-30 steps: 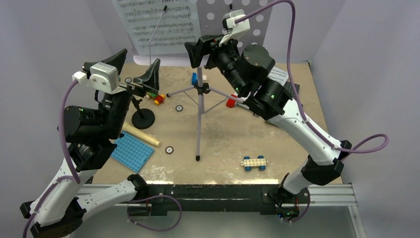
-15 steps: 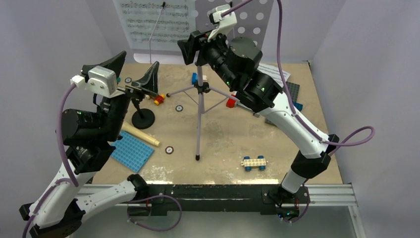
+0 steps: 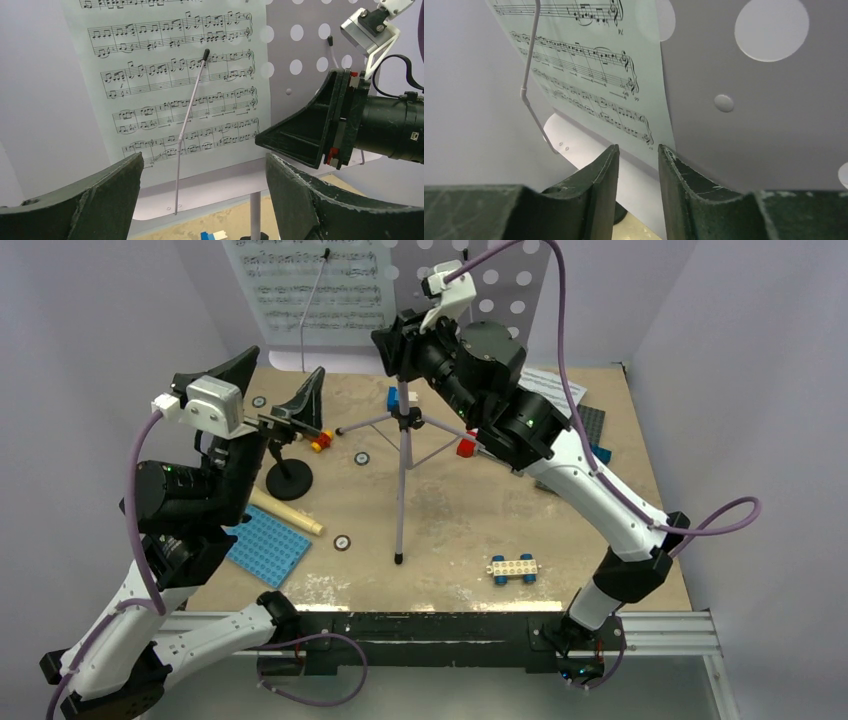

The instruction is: Pack up the instrument practice props

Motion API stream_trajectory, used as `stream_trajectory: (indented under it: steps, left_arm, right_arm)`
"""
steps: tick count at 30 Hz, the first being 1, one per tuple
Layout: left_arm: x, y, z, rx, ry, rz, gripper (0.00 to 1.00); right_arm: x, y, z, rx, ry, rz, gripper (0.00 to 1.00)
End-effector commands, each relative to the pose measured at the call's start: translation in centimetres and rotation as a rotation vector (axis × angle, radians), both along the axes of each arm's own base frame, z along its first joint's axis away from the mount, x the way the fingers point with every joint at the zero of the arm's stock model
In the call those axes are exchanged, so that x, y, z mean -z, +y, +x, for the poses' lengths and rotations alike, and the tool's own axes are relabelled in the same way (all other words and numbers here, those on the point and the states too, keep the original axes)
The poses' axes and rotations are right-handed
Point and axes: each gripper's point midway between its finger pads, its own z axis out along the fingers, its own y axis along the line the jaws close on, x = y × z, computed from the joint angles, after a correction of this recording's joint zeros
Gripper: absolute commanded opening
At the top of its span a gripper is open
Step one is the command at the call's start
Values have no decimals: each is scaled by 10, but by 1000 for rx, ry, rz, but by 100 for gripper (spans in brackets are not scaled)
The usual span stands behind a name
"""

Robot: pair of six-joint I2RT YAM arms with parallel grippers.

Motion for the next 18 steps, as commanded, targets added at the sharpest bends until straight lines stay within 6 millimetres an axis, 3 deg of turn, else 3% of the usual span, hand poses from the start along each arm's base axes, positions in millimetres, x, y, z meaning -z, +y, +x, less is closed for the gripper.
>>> stream_trajectory:
  steps: [1, 4, 6, 13, 18]
  left_arm:
    - [-11, 6, -3, -17, -43, -20, 94]
    - [-11, 8, -4, -16, -45, -26, 94]
    - [-11, 8, -5, -15, -47, -29, 94]
    - [-10, 8, -6, -8, -49, -32, 94]
    - [-9, 10, -8, -10, -51, -34, 95]
  right_arm:
    - [-34, -21, -17, -16, -58, 79, 46]
    - [-56, -32, -37, -57, -132, 92, 69]
    - [-73, -39, -50, -85, -177, 103, 76]
    - [-134, -69, -81, -118, -306, 167, 79]
    - [-169, -81, -93, -122, -394, 201, 80]
